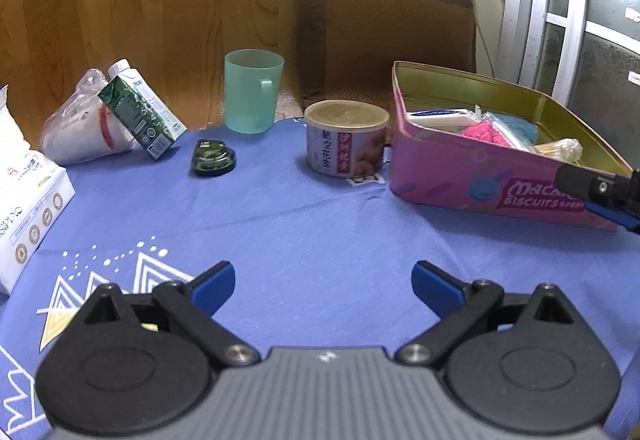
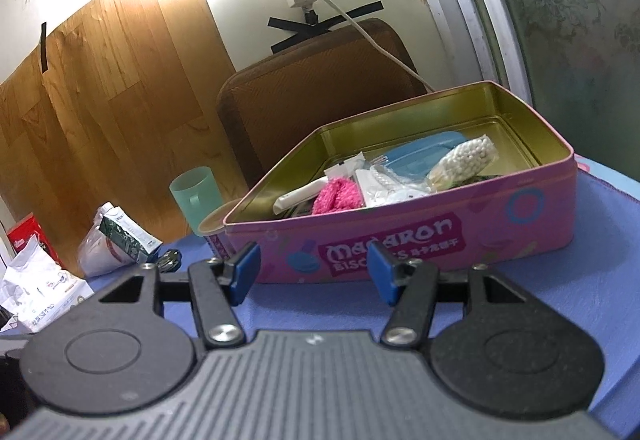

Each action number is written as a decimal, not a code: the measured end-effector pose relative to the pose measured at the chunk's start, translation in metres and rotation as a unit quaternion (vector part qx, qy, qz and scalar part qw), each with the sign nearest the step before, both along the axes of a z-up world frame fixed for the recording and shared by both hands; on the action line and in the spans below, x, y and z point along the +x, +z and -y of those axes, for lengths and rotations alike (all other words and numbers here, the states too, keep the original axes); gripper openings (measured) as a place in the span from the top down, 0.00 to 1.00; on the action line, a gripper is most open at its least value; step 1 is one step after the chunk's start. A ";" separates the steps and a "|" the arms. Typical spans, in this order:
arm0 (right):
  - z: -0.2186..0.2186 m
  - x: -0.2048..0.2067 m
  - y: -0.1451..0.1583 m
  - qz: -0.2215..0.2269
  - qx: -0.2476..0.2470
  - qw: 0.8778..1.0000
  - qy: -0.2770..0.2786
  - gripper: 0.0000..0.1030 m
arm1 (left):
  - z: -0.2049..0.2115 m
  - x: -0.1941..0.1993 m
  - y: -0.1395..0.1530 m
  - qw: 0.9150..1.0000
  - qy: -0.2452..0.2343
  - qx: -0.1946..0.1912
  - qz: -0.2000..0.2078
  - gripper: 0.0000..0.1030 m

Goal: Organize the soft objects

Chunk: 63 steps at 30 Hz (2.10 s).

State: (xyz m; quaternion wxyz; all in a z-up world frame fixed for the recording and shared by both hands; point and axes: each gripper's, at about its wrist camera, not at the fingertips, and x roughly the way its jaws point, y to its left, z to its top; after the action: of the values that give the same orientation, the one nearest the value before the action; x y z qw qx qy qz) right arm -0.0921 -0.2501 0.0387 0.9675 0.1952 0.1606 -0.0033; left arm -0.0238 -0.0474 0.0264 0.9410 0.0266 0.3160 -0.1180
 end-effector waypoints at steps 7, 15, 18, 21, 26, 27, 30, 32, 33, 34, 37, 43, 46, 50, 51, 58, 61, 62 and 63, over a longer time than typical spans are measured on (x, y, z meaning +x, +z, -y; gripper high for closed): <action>-0.007 0.000 -0.002 -0.002 -0.013 1.000 -0.001 0.37 | -0.006 0.001 -0.009 1.000 0.013 0.009 0.005 0.03; -0.015 0.003 -0.005 -0.006 -0.021 1.000 0.003 0.36 | -0.014 0.004 -0.016 0.999 0.031 0.029 0.014 0.03; -0.017 0.003 -0.006 -0.008 -0.023 1.000 0.004 0.36 | -0.017 0.006 -0.019 0.999 0.035 0.023 0.008 0.03; -0.018 0.004 -0.008 -0.011 -0.024 1.000 0.005 0.36 | -0.019 0.006 -0.019 0.999 0.036 0.019 0.008 0.03; -0.019 0.005 -0.010 -0.015 -0.024 1.000 0.006 0.36 | -0.020 0.005 -0.020 0.999 0.032 0.016 0.009 0.03; -0.020 0.006 -0.011 -0.016 -0.024 1.000 0.007 0.35 | -0.020 0.005 -0.020 0.999 0.033 0.015 0.008 0.03; -0.021 0.006 -0.012 -0.018 -0.025 0.999 0.008 0.35 | -0.020 0.006 -0.020 0.999 0.035 0.013 0.007 0.02; -0.022 0.006 -0.013 -0.020 -0.027 0.999 0.009 0.35 | -0.021 0.006 -0.020 0.999 0.036 0.013 0.006 0.03; -0.022 0.006 -0.014 -0.021 -0.028 0.999 0.010 0.35 | -0.021 0.006 -0.020 0.999 0.036 0.012 0.005 0.03; -0.023 0.007 -0.014 -0.021 -0.028 0.999 0.009 0.35 | -0.021 0.006 -0.020 0.999 0.036 0.012 0.005 0.03; -0.023 0.007 -0.016 -0.024 -0.031 0.999 0.008 0.35 | -0.022 0.006 -0.021 0.999 0.036 0.010 0.004 0.03; -0.026 0.006 -0.018 -0.025 -0.033 0.999 0.011 0.35 | -0.022 0.006 -0.020 0.999 0.035 0.011 0.007 0.02; -0.027 0.006 -0.018 -0.025 -0.033 0.999 0.012 0.35 | -0.022 0.005 -0.020 0.999 0.035 0.010 0.008 0.02; -0.028 0.006 -0.018 -0.026 -0.034 0.999 0.014 0.34 | -0.024 0.005 -0.020 0.999 0.036 0.007 0.008 0.02; -0.028 0.006 -0.018 -0.026 -0.035 0.999 0.014 0.34 | -0.025 0.005 -0.020 0.999 0.037 0.005 0.008 0.02; -0.035 0.009 -0.017 -0.026 -0.044 0.998 0.022 0.34 | -0.043 0.012 -0.017 0.998 0.060 0.015 0.013 0.01; -0.043 0.013 -0.016 -0.026 -0.051 0.998 0.032 0.34 | -0.059 0.019 -0.015 0.996 0.082 0.020 0.017 0.01; -0.047 0.015 -0.015 -0.025 -0.055 0.997 0.037 0.34 | -0.065 0.021 -0.015 0.995 0.090 0.023 0.019 0.01; -0.051 0.017 -0.015 -0.024 -0.059 0.997 0.042 0.34 | -0.071 0.024 -0.014 0.994 0.099 0.029 0.023 0.01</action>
State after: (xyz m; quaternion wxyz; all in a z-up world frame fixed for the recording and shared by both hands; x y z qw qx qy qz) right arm -0.0752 -0.1991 0.0242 0.9725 0.1304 0.1915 0.0231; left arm -0.0002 0.0237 0.0124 0.9540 0.0248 0.2985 -0.0149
